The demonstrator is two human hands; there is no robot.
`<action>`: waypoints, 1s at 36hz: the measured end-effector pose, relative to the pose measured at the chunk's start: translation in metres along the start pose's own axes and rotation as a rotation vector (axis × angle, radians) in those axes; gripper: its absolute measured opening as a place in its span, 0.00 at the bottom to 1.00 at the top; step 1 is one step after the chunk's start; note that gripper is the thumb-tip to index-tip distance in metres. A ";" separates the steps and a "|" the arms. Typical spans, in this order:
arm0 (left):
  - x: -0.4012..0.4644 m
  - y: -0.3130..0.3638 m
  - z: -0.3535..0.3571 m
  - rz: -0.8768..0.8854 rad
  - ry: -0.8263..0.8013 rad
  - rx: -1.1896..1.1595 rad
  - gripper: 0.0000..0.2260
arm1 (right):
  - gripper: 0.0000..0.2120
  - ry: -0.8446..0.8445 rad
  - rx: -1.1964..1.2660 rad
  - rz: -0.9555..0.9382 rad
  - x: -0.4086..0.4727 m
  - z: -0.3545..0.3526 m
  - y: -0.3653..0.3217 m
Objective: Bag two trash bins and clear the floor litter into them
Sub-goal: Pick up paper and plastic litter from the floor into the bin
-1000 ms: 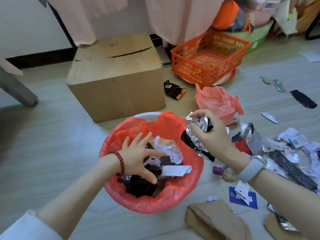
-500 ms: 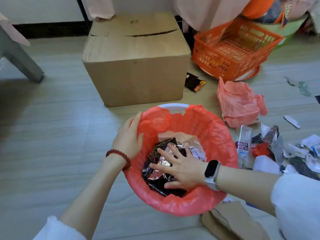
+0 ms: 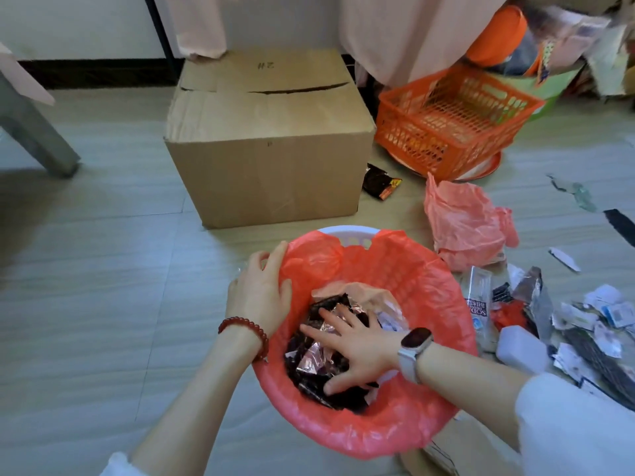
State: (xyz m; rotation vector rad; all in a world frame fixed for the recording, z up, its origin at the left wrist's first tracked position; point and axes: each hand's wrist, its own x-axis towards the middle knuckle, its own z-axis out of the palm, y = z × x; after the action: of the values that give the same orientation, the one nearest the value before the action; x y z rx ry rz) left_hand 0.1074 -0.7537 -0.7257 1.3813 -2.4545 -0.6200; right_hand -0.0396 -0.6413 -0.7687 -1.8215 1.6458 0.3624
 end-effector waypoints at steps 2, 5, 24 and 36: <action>0.005 0.005 -0.001 -0.002 0.041 0.006 0.22 | 0.40 0.037 0.093 -0.013 -0.020 -0.017 -0.001; 0.012 0.021 -0.006 0.018 0.121 -0.031 0.19 | 0.32 0.177 0.203 -0.049 -0.049 -0.040 0.005; -0.033 0.090 0.058 0.270 -0.713 0.438 0.30 | 0.15 1.057 0.619 0.006 -0.131 -0.020 0.103; -0.027 0.051 0.128 0.388 -0.752 0.799 0.36 | 0.35 0.726 0.670 0.017 -0.095 0.009 0.092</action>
State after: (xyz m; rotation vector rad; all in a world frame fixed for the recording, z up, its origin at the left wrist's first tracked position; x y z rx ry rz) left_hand 0.0295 -0.6765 -0.8131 0.8697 -3.7195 -0.0190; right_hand -0.1422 -0.5616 -0.7445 -1.4686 1.9102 -0.8521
